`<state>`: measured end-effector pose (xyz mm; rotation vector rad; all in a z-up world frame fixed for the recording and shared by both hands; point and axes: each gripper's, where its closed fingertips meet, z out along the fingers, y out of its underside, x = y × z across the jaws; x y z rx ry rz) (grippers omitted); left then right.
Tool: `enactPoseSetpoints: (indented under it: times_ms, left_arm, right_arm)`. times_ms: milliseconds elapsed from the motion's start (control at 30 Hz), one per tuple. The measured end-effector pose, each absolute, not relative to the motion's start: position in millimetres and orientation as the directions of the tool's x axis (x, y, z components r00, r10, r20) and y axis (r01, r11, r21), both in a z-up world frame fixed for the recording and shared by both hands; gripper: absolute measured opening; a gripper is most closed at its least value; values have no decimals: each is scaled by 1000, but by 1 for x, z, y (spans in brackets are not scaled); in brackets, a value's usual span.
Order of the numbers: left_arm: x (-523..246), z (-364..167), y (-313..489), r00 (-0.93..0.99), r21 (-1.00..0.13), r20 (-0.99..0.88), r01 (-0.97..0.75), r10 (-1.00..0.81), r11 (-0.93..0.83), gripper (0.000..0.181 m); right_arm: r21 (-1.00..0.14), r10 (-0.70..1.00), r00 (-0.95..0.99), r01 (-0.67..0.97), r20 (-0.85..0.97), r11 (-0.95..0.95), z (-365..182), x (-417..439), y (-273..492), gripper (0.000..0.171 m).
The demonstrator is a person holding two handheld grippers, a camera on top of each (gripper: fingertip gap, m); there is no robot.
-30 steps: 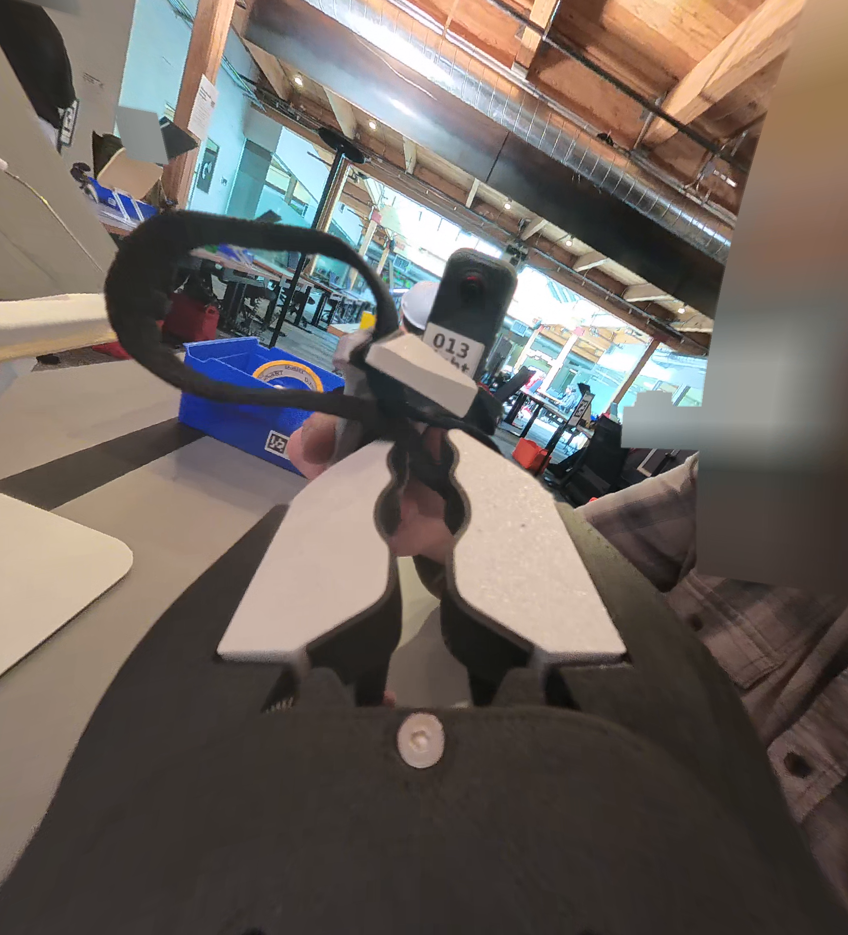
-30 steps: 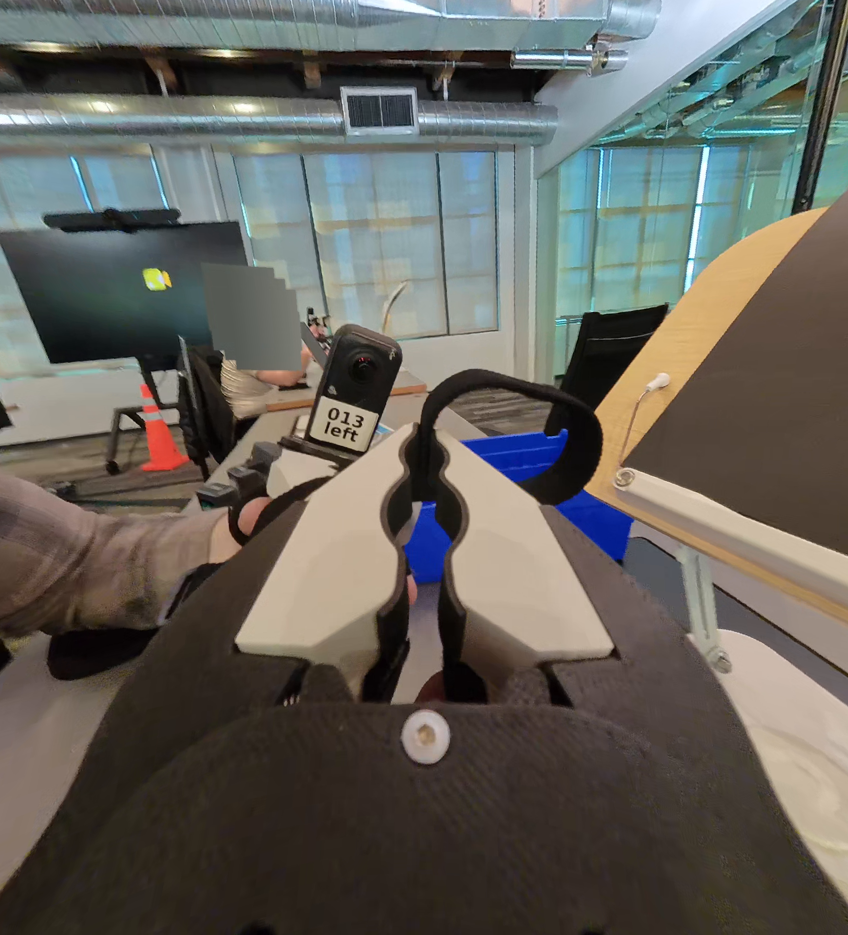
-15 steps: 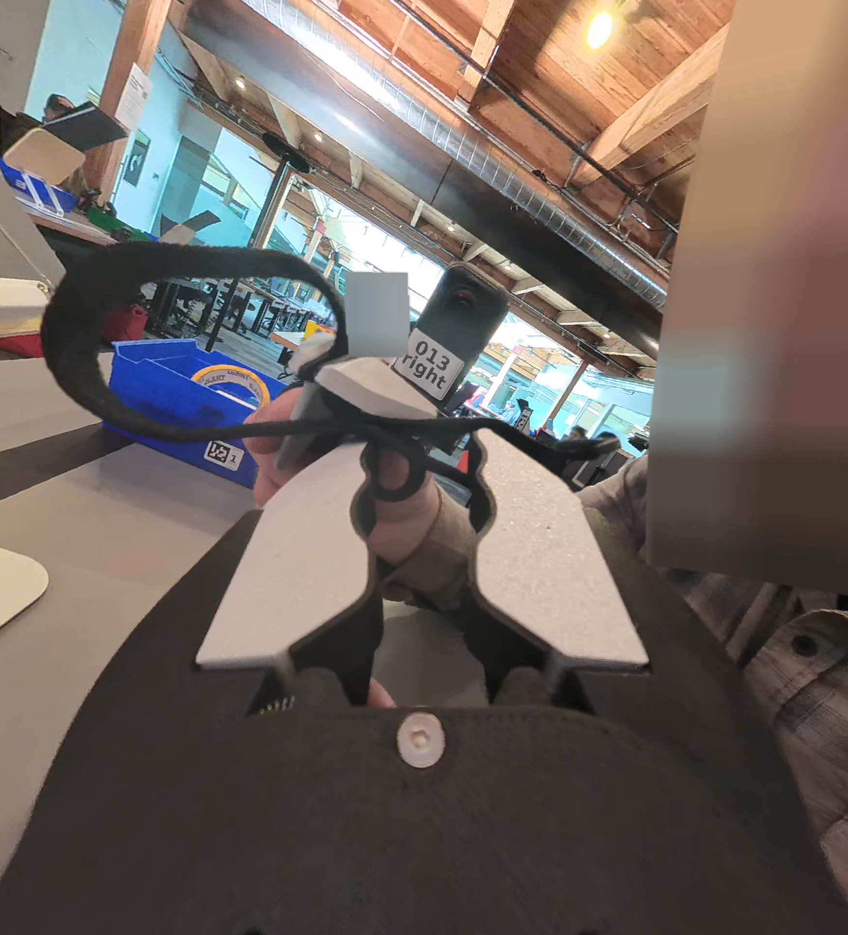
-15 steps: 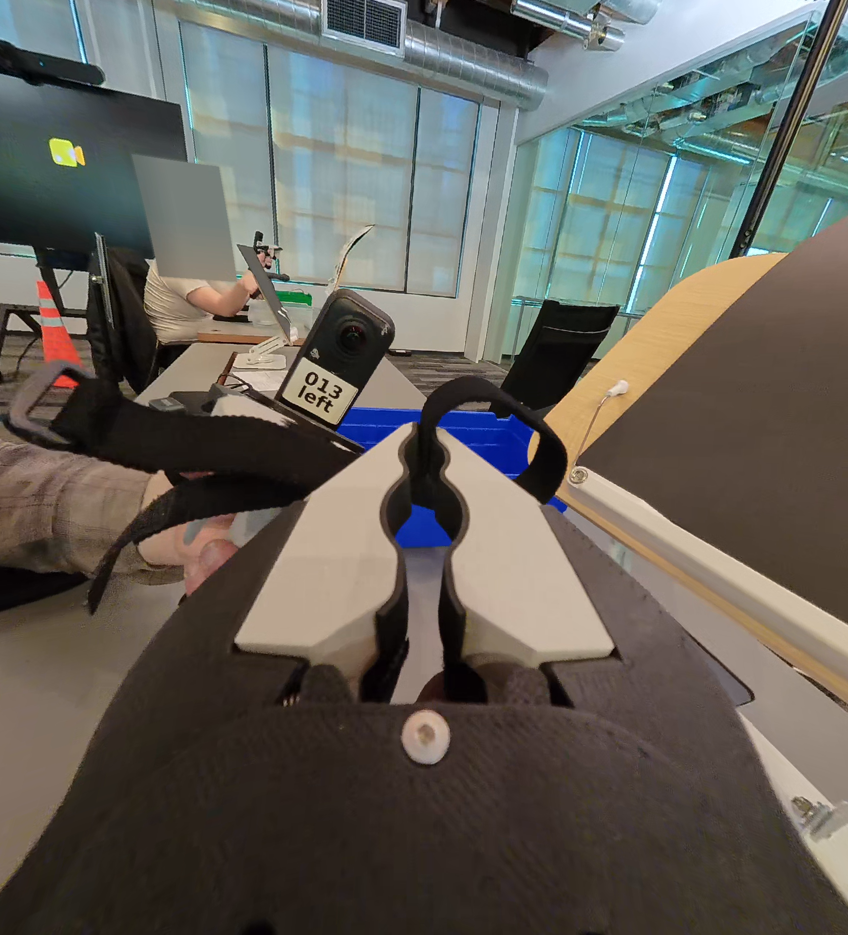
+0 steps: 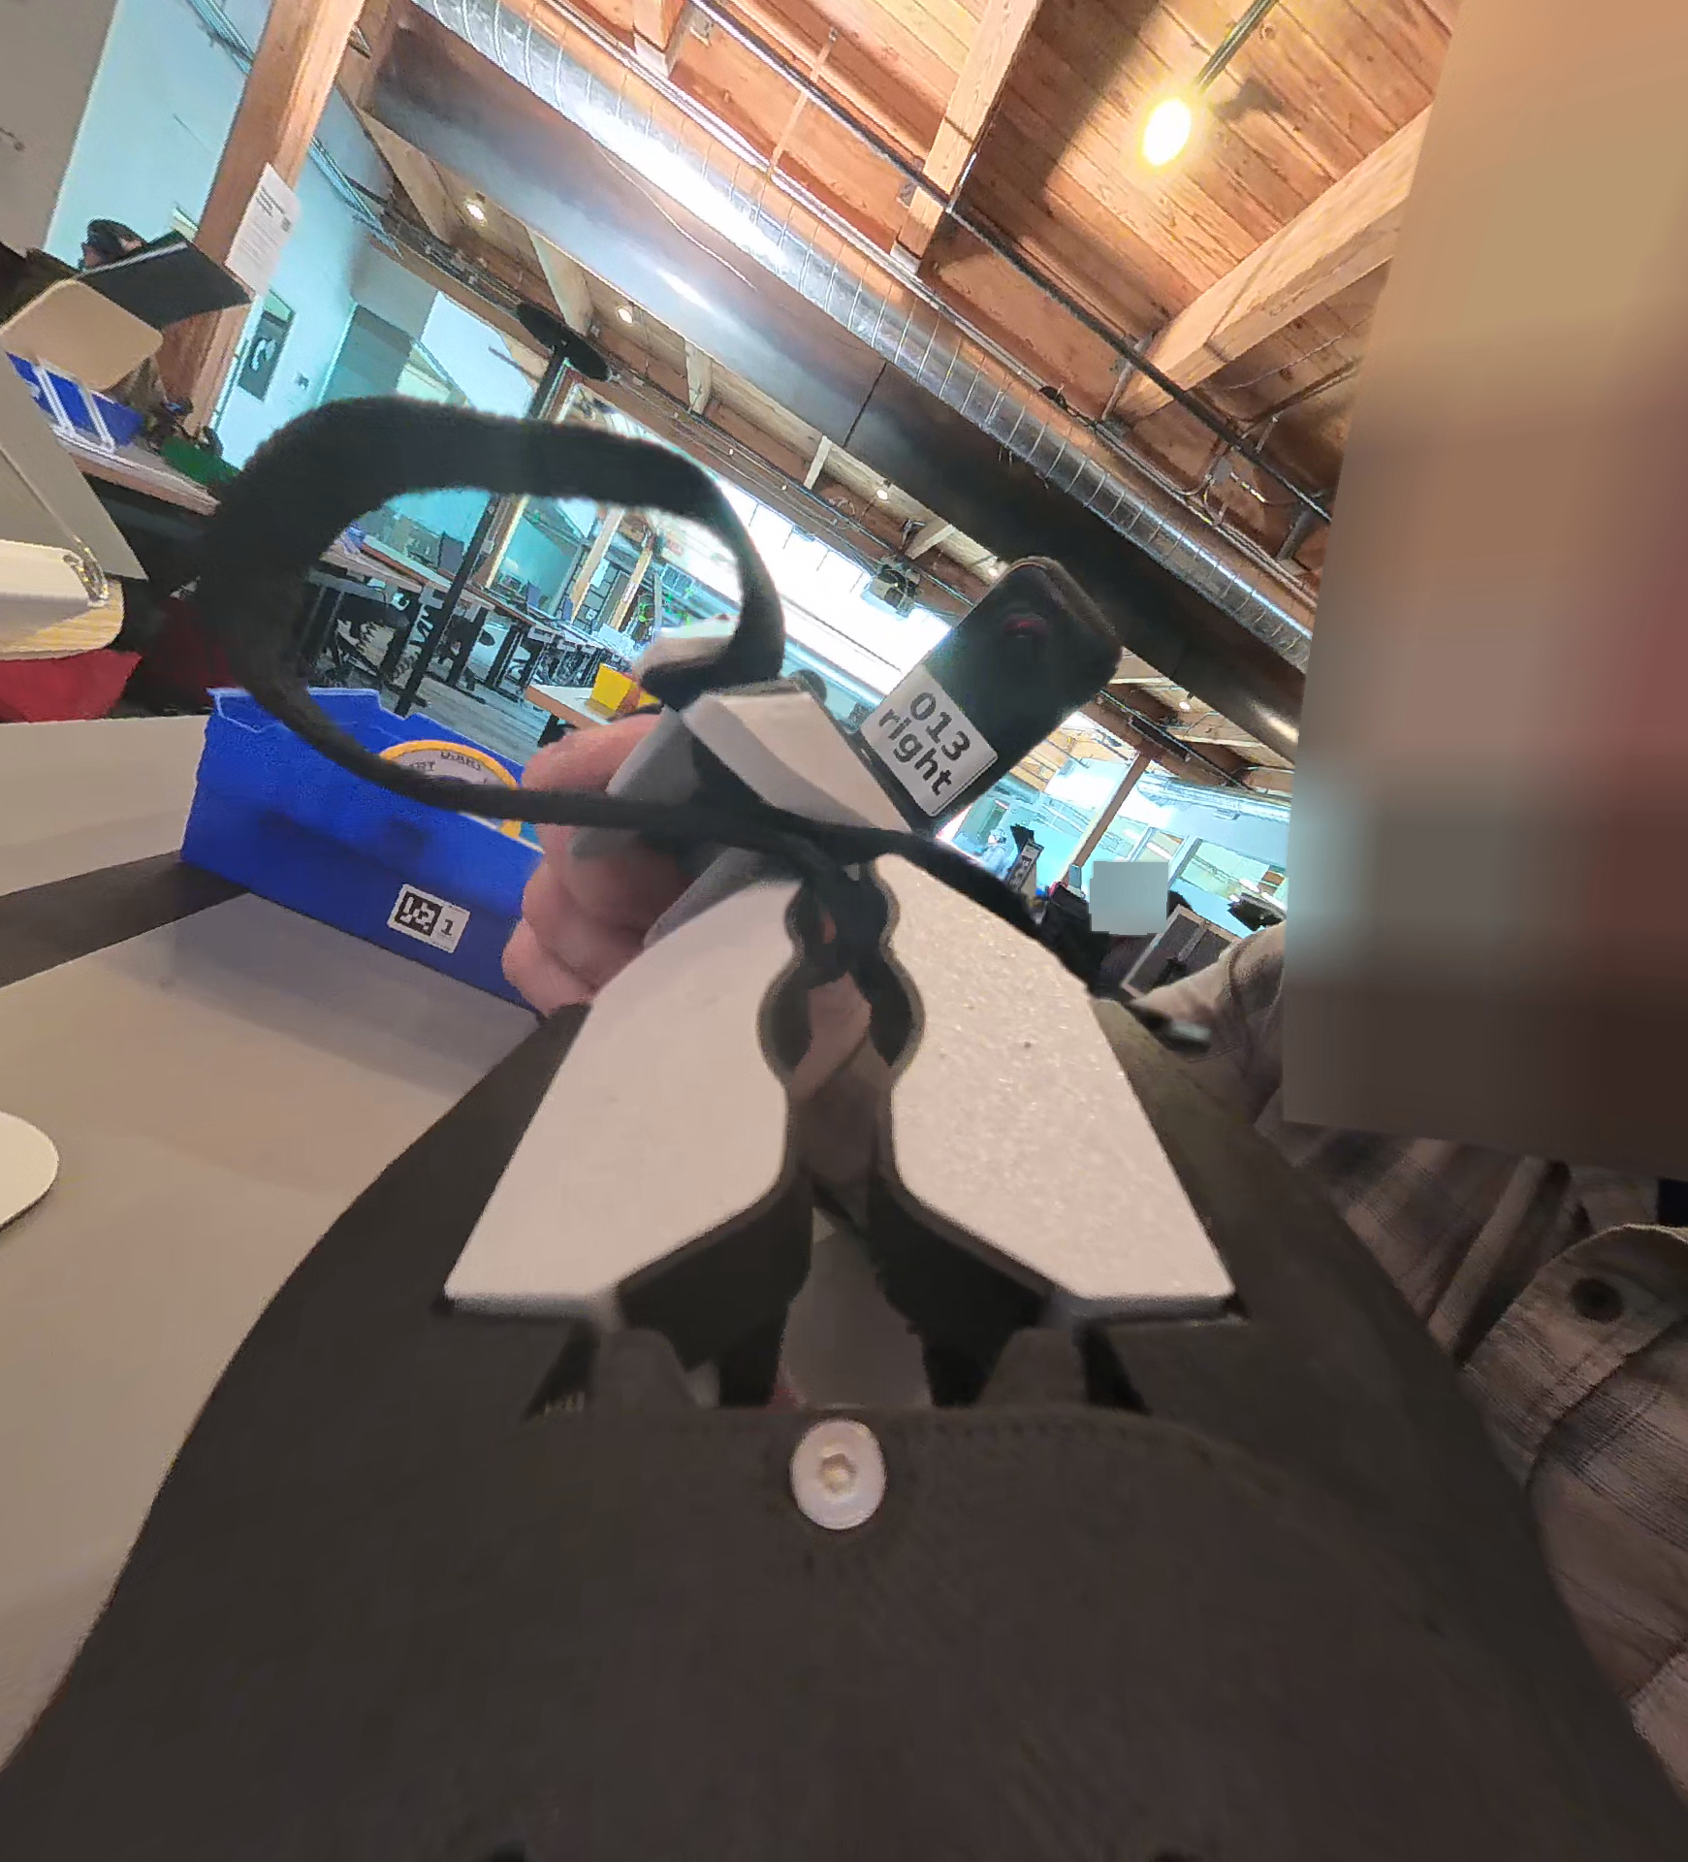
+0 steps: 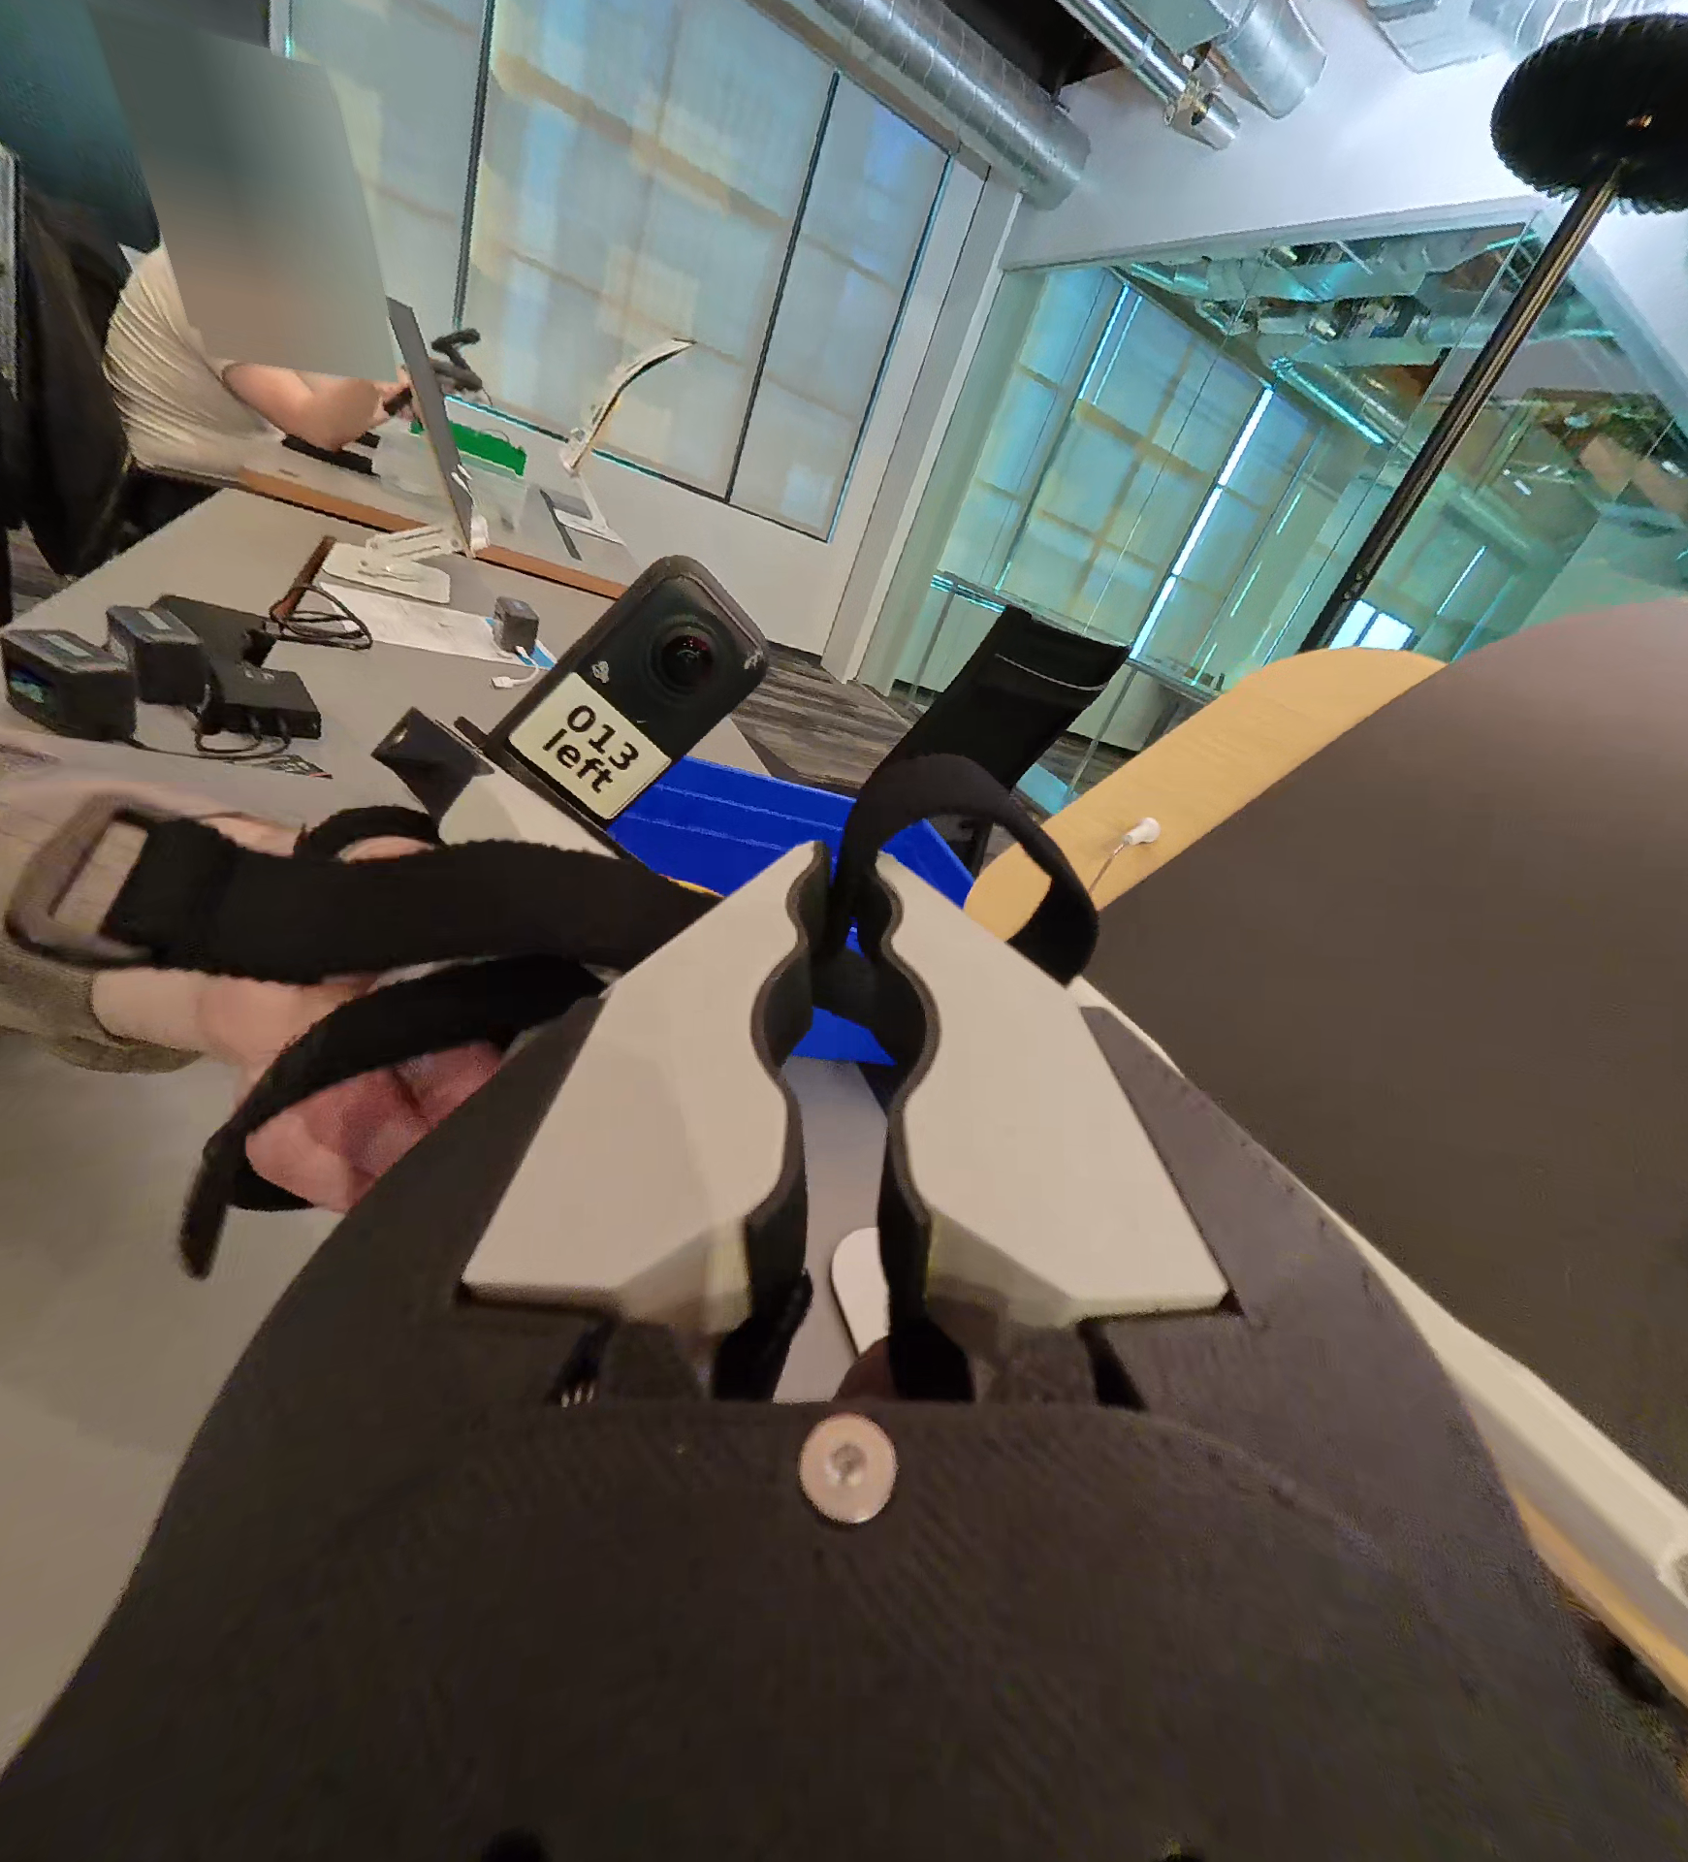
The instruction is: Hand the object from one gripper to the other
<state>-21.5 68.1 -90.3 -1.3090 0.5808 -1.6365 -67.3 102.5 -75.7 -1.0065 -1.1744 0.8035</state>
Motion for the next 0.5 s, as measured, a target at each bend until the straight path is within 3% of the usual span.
enactPoseSetpoints:
  times_ms: [500]
  left_arm:
    - [-20, -88, 63, -32, -794, 487, 400, -873, -457, 2]
  right_arm:
    - [-889, 863, 222, 37, 453, 457, -65, -62, 95, 12]
